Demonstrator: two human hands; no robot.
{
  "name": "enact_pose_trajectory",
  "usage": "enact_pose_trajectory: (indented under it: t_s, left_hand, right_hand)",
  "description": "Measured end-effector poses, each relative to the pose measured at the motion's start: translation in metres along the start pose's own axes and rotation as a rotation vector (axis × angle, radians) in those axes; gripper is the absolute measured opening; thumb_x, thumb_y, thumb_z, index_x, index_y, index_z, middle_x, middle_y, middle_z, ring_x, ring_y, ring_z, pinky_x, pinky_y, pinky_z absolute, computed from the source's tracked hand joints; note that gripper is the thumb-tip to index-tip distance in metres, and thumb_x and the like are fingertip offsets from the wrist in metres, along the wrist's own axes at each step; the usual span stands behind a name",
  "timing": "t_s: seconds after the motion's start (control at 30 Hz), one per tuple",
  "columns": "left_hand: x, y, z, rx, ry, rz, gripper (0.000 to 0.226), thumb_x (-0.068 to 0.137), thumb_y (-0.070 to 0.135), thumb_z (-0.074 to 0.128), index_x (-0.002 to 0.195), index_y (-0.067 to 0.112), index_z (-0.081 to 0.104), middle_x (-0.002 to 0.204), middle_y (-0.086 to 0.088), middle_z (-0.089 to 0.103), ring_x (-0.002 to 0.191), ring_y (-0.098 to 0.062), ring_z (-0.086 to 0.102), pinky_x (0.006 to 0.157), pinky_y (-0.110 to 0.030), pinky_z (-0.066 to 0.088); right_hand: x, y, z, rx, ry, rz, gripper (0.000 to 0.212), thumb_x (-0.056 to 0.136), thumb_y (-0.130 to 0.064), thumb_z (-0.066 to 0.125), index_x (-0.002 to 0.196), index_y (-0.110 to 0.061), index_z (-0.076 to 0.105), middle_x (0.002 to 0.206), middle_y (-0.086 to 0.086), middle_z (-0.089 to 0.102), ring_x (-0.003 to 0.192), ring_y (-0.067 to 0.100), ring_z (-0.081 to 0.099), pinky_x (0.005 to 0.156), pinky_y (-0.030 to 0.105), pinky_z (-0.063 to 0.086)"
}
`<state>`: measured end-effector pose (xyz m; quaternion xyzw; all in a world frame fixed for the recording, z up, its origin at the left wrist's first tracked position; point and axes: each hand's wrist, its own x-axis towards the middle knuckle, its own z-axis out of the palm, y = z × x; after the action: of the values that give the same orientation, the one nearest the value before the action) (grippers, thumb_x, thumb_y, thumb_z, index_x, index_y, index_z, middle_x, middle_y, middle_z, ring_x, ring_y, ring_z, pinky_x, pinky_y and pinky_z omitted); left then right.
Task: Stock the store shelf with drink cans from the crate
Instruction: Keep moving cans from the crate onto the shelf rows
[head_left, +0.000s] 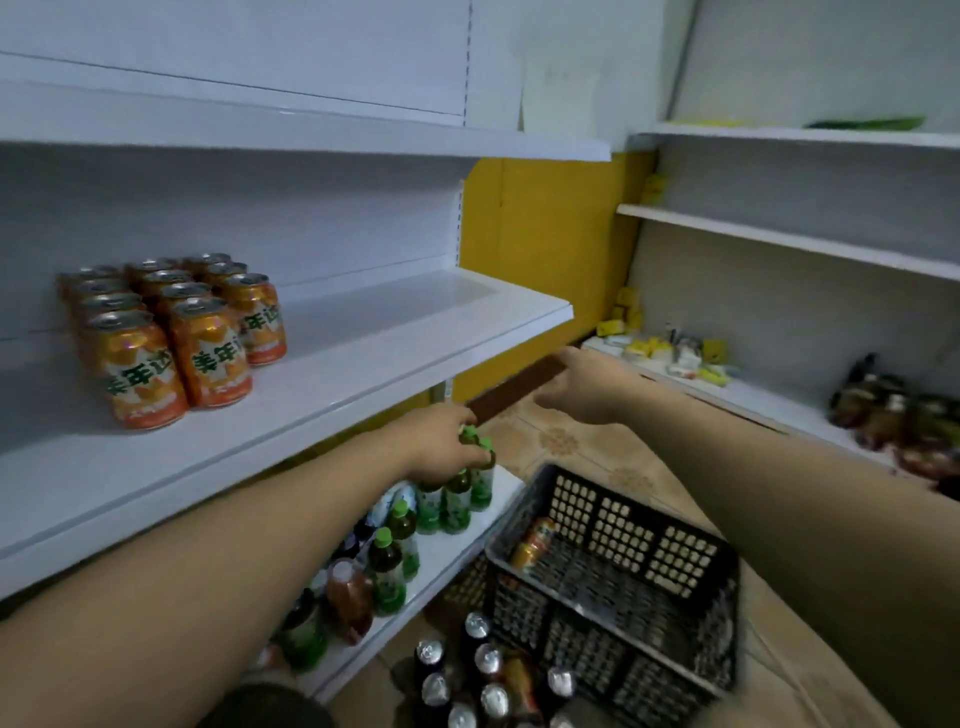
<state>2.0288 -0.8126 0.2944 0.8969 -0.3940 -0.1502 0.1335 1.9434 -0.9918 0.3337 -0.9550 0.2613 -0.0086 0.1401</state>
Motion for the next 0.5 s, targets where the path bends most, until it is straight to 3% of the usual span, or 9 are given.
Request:
enact_pose_trajectory:
  t_s: [0.13,0.27,0.5]
  left_hand:
    - [0.026,0.045,0.040,0.019,-0.117,0.117,0.070,0.089,0.049,0.057,0.147,0.017,0.033,0.153,-0.005,0.032,0.136,-0.023,0.037,0.106,-0.033,0.035]
    - [0.041,0.075,0.073,0.006,-0.230,0.191,0.057,0.092,0.038,0.058,0.141,0.016,0.040,0.144,-0.006,0.045,0.122,-0.023,0.050,0.095,-0.030,0.042]
    - [0.102,0.073,0.137,0.042,-0.386,0.100,0.057,0.092,0.039,0.058,0.139,0.011,0.041,0.142,-0.010,0.045,0.125,-0.027,0.048,0.097,-0.033,0.041]
  right_hand:
    - [-0.035,0.075,0.000,-0.001,0.004,0.196,0.081,0.087,-0.052,0.062,0.152,-0.021,0.025,0.152,0.005,0.037,0.134,0.026,0.041,0.105,0.039,0.040]
    - [-0.056,0.138,0.014,0.018,-0.024,0.373,0.079,0.088,-0.050,0.062,0.152,-0.020,0.026,0.154,0.004,0.035,0.137,0.026,0.038,0.109,0.039,0.036]
    - [-0.035,0.212,0.080,0.179,-0.132,0.529,0.078,0.090,-0.049,0.060,0.152,-0.019,0.023,0.153,0.007,0.035,0.133,0.028,0.042,0.103,0.037,0.039]
